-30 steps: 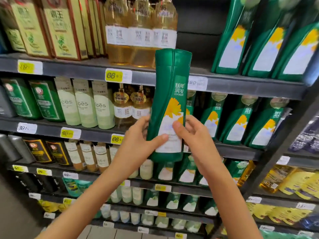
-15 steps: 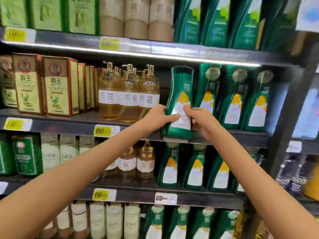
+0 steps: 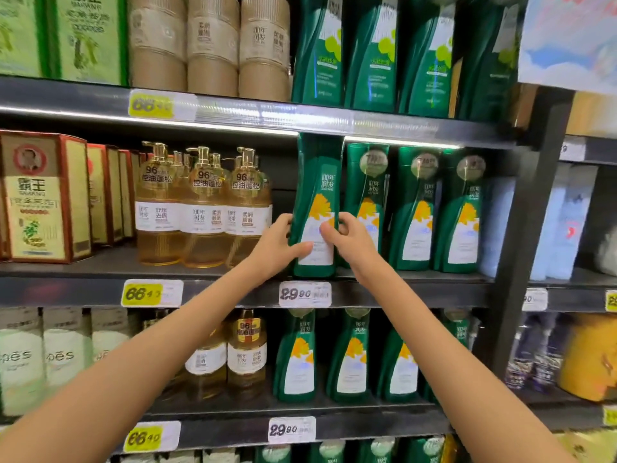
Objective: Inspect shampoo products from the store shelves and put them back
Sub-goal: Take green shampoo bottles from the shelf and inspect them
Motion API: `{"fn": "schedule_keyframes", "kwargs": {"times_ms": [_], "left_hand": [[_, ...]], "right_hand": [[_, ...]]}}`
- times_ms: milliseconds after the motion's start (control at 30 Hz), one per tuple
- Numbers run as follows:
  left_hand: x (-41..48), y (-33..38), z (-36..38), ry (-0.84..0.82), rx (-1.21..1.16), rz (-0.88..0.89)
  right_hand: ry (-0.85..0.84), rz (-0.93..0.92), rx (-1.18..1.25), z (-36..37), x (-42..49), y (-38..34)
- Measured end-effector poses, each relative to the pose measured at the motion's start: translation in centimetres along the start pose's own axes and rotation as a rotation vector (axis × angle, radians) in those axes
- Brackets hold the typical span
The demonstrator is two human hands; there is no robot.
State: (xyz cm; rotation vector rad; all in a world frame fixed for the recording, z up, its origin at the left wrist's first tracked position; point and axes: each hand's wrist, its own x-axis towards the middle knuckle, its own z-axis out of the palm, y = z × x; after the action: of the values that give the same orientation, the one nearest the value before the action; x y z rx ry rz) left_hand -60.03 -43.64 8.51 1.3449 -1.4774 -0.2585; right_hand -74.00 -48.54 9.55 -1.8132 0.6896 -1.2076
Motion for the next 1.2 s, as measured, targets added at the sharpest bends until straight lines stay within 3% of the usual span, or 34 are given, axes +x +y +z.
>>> {"fn": "schedule_keyframes", "kwargs": {"times_ms": [267, 433, 667, 1000, 1200], "left_hand": [[1.0, -2.5, 1.7, -0.046, -0.032, 0.002], [1.9, -3.2, 1.5, -0.098, -0.054, -0.079], [3.1, -4.2, 1.5, -0.084, -0.026, -0.114], [3.7, -4.3, 1.6, -0.092, -0.016, -0.147], [3.0, -4.0, 1.3, -0.054, 0.099, -0.162]], "right_hand": [[0.019, -0.014, 0.094, 1.8, 1.5, 1.6], [-0.021, 0.015, 0.031, 1.4, 1.6, 2.4], [0.056, 0.085, -0.007, -0.8, -0.3, 4.2], [0.116, -0.022, 0.063, -2.0, -2.3, 3.7], [0.261, -0.106, -0.015, -4.9, -3.2, 3.9]]}}
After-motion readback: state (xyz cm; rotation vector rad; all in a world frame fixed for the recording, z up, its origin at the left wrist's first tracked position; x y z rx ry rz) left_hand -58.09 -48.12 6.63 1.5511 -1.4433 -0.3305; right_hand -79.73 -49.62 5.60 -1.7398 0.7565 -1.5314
